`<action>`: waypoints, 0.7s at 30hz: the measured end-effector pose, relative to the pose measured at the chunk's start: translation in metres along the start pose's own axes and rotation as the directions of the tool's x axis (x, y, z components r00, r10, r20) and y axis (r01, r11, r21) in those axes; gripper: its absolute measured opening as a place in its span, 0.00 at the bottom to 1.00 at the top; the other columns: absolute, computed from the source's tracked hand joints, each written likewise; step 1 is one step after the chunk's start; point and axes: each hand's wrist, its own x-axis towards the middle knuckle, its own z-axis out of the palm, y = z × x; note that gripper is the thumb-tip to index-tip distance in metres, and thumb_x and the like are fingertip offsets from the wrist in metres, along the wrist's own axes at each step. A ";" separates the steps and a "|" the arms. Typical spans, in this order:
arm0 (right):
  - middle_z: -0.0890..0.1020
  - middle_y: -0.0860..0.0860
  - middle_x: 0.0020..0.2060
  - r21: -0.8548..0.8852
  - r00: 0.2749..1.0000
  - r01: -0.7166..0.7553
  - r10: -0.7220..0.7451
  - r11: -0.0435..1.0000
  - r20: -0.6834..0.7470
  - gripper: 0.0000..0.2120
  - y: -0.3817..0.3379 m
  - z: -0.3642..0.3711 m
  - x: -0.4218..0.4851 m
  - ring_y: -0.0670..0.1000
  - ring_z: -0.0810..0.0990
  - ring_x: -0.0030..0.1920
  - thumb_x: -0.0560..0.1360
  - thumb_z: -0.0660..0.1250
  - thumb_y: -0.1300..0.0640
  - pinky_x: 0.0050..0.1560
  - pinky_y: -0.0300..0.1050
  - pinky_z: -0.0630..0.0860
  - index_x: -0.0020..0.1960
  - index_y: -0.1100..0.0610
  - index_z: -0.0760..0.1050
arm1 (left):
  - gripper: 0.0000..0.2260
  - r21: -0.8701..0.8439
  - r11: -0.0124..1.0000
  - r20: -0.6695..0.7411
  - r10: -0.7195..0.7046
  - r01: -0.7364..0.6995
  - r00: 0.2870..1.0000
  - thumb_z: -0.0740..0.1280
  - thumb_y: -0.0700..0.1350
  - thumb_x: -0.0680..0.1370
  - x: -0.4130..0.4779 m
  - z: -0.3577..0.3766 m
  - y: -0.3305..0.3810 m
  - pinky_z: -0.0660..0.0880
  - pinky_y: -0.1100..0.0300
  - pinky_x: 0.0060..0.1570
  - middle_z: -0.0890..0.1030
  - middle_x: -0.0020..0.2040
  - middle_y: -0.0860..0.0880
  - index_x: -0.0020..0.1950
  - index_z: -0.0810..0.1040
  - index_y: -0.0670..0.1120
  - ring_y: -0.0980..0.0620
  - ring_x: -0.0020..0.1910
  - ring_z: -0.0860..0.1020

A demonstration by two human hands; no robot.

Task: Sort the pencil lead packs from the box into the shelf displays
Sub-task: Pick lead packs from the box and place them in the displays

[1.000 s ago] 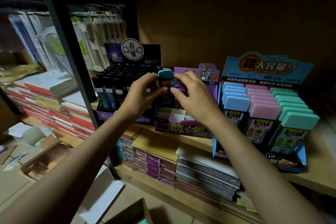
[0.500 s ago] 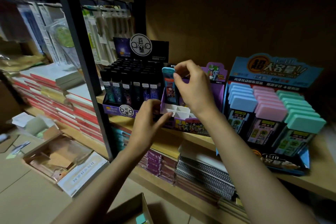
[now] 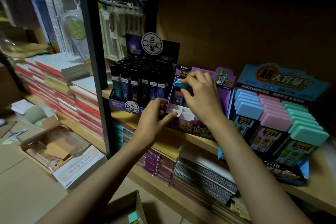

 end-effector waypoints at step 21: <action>0.81 0.52 0.51 0.200 0.427 0.025 -0.191 0.980 0.884 0.10 -0.091 0.093 -0.225 0.47 0.78 0.49 0.77 0.63 0.55 0.48 0.42 0.73 0.55 0.56 0.79 | 0.12 0.314 0.719 0.299 -0.695 0.620 0.654 0.69 0.38 0.75 -0.311 -0.083 -0.203 0.71 0.57 0.46 0.77 0.46 0.41 0.56 0.76 0.35 0.50 0.45 0.74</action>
